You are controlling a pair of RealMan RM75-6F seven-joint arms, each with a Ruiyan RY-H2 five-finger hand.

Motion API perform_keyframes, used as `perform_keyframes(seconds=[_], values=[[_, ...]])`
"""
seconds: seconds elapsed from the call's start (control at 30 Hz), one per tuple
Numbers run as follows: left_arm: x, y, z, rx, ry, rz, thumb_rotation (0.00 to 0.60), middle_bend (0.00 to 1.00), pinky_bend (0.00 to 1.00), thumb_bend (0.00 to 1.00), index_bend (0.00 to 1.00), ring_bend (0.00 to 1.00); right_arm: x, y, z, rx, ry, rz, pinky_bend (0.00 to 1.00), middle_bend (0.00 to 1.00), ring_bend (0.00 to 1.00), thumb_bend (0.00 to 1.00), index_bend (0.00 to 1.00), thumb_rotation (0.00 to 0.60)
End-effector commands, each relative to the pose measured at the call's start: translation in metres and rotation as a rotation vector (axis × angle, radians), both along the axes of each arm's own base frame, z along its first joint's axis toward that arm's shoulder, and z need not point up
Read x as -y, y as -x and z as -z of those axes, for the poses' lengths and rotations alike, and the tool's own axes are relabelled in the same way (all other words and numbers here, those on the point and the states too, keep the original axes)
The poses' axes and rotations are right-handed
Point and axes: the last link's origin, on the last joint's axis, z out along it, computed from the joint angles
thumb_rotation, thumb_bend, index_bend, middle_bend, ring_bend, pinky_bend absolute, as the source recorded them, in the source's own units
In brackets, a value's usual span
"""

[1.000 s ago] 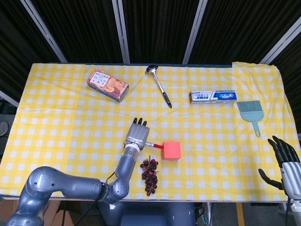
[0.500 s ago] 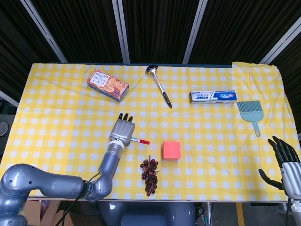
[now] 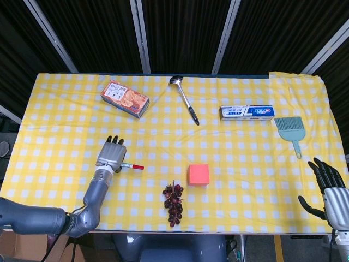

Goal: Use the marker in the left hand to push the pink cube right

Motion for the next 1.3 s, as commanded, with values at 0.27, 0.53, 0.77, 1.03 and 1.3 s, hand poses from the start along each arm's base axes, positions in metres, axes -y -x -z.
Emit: perform_keyframes(seconds=[0.27,0.53,0.77,1.03,1.3], values=[[0.003,0.034,-0.023,-0.014,-0.023,-0.031,0.600,0.04,0.01,0.25,0.34,0.00,0.000,-0.001,0.002,-0.005,-0.003,0.001,0.09,0.00,0.00,0.34,0.00,0.600],[0.009,0.049,-0.043,0.069,-0.083,-0.031,0.600,0.01,0.01,0.12,0.10,0.00,0.000,0.000,0.002,-0.015,-0.005,0.000,0.09,0.00,0.00,0.34,0.00,0.600],[0.053,0.083,-0.080,0.203,-0.207,0.026,0.600,0.00,0.01,0.10,0.04,0.00,-0.001,0.002,0.002,-0.052,-0.017,0.004,0.09,0.00,0.00,0.34,0.00,0.600],[0.117,0.130,-0.126,0.239,-0.311,0.071,0.600,0.00,0.00,0.07,0.00,0.00,-0.002,0.001,0.005,-0.126,-0.012,-0.012,0.07,0.00,0.00,0.34,0.00,0.600],[0.152,0.156,-0.150,0.215,-0.351,0.076,0.600,0.00,0.00,0.07,0.00,0.00,-0.001,0.001,0.007,-0.152,0.000,-0.002,0.06,0.00,0.00,0.34,0.00,0.600]])
